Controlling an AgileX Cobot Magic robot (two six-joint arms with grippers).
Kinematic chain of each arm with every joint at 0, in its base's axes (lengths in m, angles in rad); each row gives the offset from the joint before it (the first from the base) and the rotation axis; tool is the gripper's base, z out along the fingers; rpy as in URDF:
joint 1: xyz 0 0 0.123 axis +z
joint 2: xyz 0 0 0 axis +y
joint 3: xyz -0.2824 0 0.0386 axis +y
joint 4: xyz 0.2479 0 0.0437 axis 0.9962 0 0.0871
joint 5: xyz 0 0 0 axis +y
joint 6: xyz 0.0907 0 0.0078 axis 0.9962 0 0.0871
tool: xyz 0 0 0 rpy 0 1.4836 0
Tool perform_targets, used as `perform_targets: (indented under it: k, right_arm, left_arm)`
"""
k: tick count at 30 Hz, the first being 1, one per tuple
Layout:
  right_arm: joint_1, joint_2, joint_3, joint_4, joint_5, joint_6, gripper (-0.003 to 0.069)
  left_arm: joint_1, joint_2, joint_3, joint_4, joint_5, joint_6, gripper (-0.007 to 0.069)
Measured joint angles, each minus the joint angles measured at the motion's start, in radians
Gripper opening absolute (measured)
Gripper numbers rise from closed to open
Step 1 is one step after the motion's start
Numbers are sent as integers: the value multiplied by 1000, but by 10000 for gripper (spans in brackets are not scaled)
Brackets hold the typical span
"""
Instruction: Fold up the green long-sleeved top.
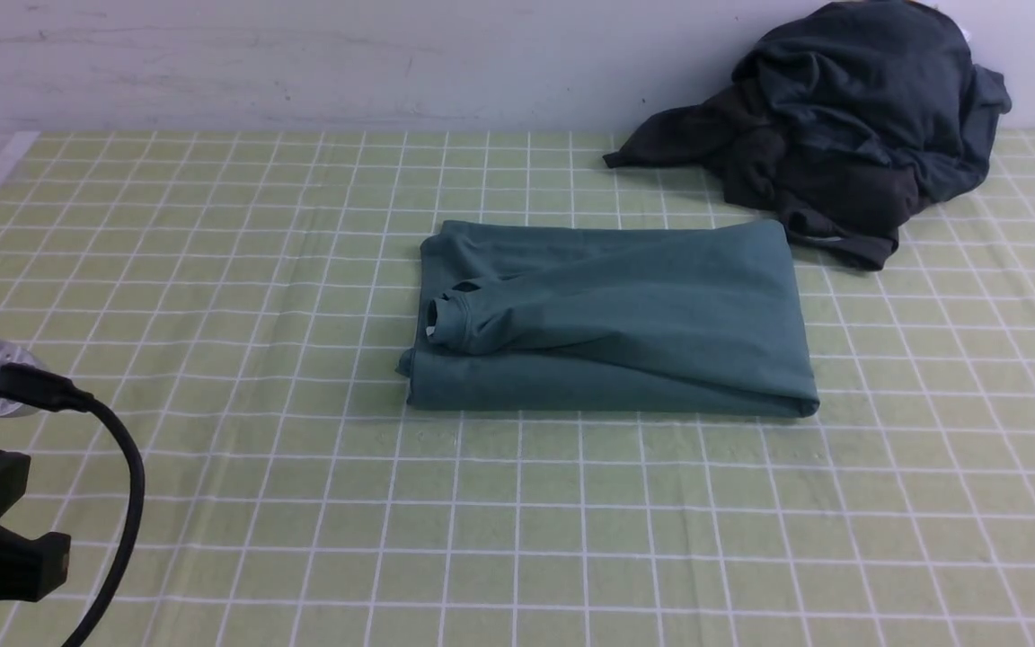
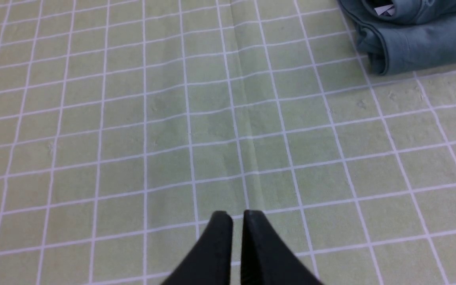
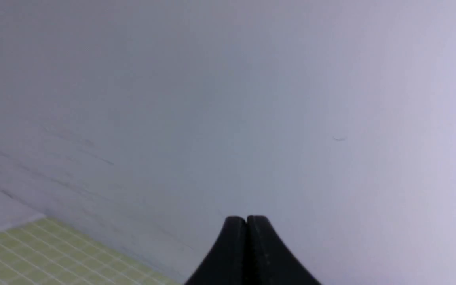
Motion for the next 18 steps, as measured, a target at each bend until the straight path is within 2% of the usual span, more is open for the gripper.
perform_targets:
  k: [2, 3, 4, 7, 10, 15, 18]
  right_arm:
    - [0, -151, 232, -55, -95, 156, -13]
    - [0, -151, 248, -58, -97, 156, -13]
    - [0, -247, 358, -74, -78, 294, -13]
    - [0, -366, 488, -105, 0, 434, -13]
    - [0, -466, 561, -166, -4, 475, -13]
    - [0, -561, 633, -286, -142, 488, -13]
    - [0, -561, 647, -427, -182, 488, -13]
  left_arm:
    - [0, 0, 0, 0, 0, 0, 27]
    - [0, 0, 0, 0, 0, 0, 27]
    - [0, 0, 0, 0, 0, 0, 27]
    - [0, 0, 0, 0, 0, 0, 27]
    - [0, 0, 0, 0, 0, 0, 27]
    - [0, 0, 0, 0, 0, 0, 27]
    - [0, -1, 0, -1, 4, 0, 27]
